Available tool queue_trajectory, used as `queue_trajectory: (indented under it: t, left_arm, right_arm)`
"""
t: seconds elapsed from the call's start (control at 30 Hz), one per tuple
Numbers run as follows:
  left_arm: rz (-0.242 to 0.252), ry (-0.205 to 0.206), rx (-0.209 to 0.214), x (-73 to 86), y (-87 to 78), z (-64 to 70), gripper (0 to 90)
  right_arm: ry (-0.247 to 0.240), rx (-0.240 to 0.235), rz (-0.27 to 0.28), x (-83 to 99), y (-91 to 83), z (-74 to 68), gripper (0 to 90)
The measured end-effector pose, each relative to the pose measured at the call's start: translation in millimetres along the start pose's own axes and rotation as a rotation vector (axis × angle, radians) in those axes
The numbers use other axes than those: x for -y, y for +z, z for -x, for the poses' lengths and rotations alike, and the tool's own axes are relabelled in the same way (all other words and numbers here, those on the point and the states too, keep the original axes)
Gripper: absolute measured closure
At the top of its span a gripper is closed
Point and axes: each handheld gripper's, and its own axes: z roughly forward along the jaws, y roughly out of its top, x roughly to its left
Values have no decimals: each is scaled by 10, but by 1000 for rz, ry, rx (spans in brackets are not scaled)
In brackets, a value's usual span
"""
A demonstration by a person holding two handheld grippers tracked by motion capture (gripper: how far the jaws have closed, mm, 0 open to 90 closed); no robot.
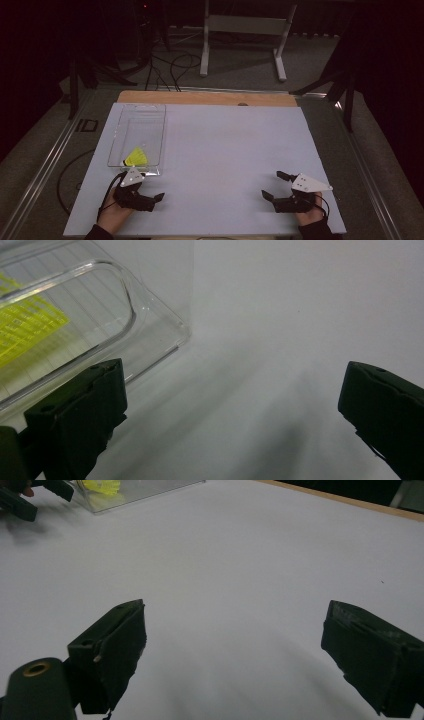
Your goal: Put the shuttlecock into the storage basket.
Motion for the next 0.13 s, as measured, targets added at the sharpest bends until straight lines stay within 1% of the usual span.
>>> queue_trajectory:
  t: [0.13]
  left_arm:
    - [3, 3, -2, -3, -3, 1, 2]
  right_arm:
    - [0, 0, -2, -1, 1, -1, 111]
